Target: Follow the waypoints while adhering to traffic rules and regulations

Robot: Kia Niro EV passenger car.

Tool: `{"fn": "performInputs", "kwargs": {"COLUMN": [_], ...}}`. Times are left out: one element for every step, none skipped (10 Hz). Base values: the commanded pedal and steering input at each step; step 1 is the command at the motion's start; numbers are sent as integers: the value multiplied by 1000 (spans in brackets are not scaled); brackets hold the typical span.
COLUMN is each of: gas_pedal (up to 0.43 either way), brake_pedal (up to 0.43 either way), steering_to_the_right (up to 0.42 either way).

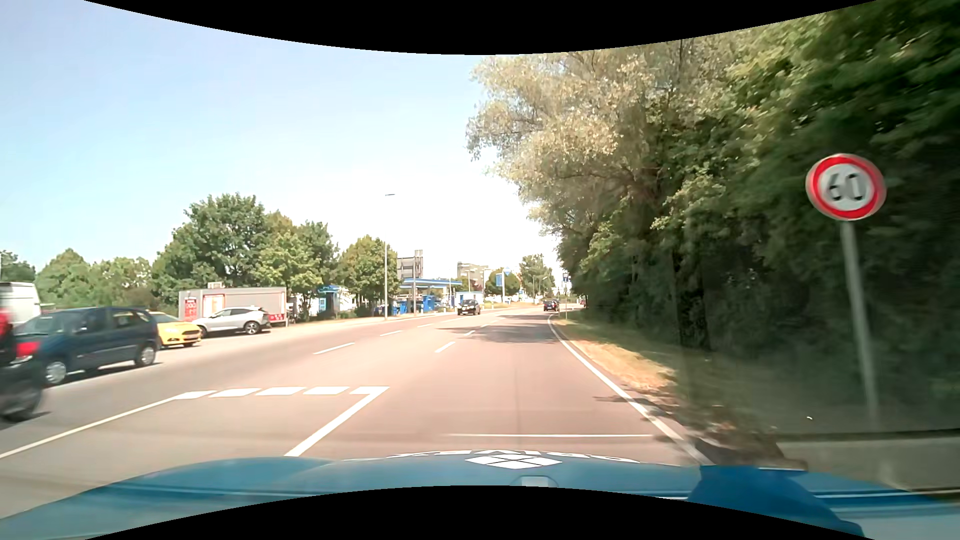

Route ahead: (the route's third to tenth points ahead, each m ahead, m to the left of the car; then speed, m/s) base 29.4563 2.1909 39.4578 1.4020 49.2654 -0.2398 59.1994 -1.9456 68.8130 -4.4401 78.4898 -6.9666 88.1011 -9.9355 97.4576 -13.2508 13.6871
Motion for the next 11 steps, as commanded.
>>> {"fn": "performInputs", "kwargs": {"gas_pedal": [209, 209, 209, 209, 209, 209, 209, 209, 209, 209, 209], "brake_pedal": [0, 0, 0, 0, 0, 0, 0, 0, 0, 0, 0], "steering_to_the_right": [11, 14, 15, 15, 15, 15, 16, 16, 16, 16, 16]}}
